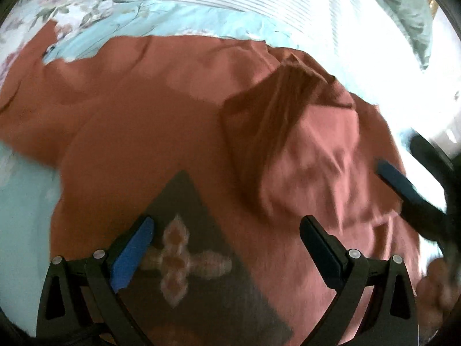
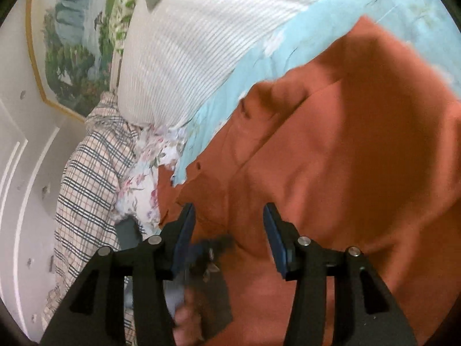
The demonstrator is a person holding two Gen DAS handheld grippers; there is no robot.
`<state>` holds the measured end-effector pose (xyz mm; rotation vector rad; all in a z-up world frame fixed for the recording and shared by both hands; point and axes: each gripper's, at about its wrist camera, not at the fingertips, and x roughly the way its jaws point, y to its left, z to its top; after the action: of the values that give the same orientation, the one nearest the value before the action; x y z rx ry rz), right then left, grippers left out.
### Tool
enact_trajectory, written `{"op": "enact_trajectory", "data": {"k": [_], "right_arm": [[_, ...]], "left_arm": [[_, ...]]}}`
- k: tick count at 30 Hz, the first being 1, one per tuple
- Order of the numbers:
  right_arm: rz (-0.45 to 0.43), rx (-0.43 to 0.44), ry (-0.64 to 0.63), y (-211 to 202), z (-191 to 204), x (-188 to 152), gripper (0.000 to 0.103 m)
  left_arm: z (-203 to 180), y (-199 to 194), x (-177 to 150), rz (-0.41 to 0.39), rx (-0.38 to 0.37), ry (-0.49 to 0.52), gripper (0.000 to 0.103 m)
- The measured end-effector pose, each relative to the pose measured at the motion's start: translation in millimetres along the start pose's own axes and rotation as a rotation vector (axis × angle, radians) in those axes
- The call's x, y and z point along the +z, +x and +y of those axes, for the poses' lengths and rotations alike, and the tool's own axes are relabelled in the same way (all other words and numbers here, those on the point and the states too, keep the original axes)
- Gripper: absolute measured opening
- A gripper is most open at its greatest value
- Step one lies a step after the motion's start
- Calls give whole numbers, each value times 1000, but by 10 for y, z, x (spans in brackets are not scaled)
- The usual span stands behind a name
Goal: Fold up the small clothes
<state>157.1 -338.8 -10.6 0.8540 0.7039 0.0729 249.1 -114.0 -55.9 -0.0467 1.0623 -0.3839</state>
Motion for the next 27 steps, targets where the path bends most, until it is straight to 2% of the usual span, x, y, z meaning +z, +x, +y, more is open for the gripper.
{"op": "enact_trajectory", "data": {"k": [3, 6, 10, 14, 17, 18, 19, 20, 21, 22, 24, 26, 27], "right_arm": [[-19, -47, -9, -251, -73, -50, 53], [-35, -71, -9, -390, -125, -70, 55], [-48, -99, -26, -499, -146, -82, 56], [-44, -107, -32, -506, -121, -94, 57], [-52, -124, -50, -571, -114, -90, 57], [-58, -132, -55, -597, -115, -87, 57], [-65, -142, -59, -624, -118, -74, 57], [-72, -155, -66, -663, -128, -44, 57], [-78, -168, -72, -689, -129, -26, 57], [-92, -192, -85, -742, -139, 21, 57], [-117, -239, -107, -823, -162, 103, 57], [-140, -294, -126, -886, -217, 227, 57], [-142, -323, -127, -897, -265, 305, 57]], "left_arm": [[19, 146, 248, -26, 44, -10, 101], [198, 197, 415, -42, 81, -66, 99], [458, 121, 379, -52, 29, -143, 99], [486, 94, 358, -55, -6, -152, 99], [451, 118, 435, -58, -59, -164, 97], [442, 87, 406, -67, -70, -161, 90], [418, 102, 440, -81, -74, -143, 71], [384, 120, 468, -81, -73, -116, 57], [353, 133, 464, -68, -72, -90, 27], [324, 155, 471, -51, -78, -62, 9], [309, 58, 466, -88, -75, -27, 9], [333, -69, 496, -166, -30, 3, 9], [367, -78, 523, -181, 0, 14, 8]]}}
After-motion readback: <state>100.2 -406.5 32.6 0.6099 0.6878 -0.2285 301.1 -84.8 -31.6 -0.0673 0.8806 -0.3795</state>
